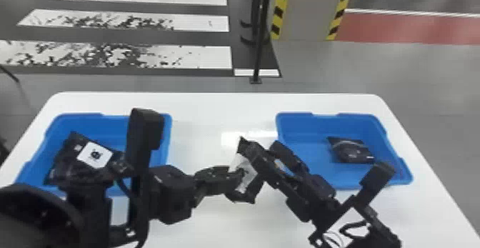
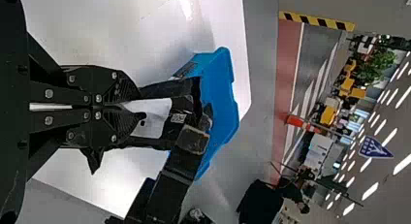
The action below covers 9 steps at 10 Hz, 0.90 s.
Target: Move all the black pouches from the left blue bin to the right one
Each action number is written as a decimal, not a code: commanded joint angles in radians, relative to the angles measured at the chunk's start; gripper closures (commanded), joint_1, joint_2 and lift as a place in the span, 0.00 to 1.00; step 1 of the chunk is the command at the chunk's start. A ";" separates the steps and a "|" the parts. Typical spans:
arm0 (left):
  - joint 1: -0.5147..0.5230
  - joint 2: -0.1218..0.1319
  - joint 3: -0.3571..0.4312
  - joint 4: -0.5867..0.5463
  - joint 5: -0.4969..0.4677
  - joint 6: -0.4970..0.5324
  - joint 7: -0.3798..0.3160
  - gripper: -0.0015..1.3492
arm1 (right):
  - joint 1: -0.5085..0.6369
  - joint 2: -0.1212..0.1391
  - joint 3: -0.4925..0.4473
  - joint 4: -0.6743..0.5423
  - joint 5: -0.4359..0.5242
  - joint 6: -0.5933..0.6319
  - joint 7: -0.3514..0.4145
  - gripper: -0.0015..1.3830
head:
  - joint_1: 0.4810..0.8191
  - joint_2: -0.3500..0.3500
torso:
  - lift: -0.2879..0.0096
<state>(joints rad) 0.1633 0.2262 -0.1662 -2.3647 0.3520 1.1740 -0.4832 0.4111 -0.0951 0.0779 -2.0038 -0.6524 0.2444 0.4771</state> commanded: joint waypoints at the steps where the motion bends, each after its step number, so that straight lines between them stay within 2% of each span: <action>1: -0.004 0.001 -0.009 0.000 0.009 -0.001 0.000 0.83 | -0.014 0.003 0.010 0.020 -0.030 0.006 0.000 0.53 | 0.63 0.39 | 0.50; 2: -0.001 0.001 -0.009 0.000 0.009 -0.001 0.000 0.83 | -0.014 0.005 0.010 0.022 -0.038 0.001 0.000 0.87 | 0.63 0.40 | 0.50; 3: -0.004 0.001 -0.007 0.000 0.009 -0.003 0.000 0.83 | -0.011 0.005 0.010 0.024 -0.044 0.001 0.002 0.92 | 0.63 0.39 | 0.50; 5: -0.001 -0.001 -0.005 0.000 0.023 -0.021 0.003 0.83 | -0.011 0.005 0.010 0.022 -0.053 0.001 0.003 0.92 | 0.63 0.39 | 0.50; 6: 0.004 -0.002 0.001 0.005 0.035 -0.035 0.011 0.69 | -0.011 0.005 0.010 0.020 -0.055 0.001 0.003 0.92 | 0.63 0.39 | 0.50; 7: 0.011 -0.004 0.009 0.005 0.037 -0.033 0.012 0.37 | -0.014 0.005 0.004 0.020 -0.059 0.001 0.003 0.92 | 0.63 0.39 | 0.50; 8: 0.028 -0.004 0.021 0.005 0.039 -0.030 0.011 0.11 | -0.023 0.003 -0.014 0.022 -0.057 0.001 0.003 0.92 | 0.63 0.39 | 0.50; 9: 0.045 -0.004 0.031 0.005 0.041 -0.030 0.011 0.06 | -0.043 -0.003 -0.038 0.037 -0.051 0.001 0.003 0.92 | 0.63 0.39 | 0.50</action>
<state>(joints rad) 0.1973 0.2224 -0.1428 -2.3599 0.3911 1.1439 -0.4728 0.3793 -0.0944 0.0542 -1.9755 -0.7071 0.2453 0.4802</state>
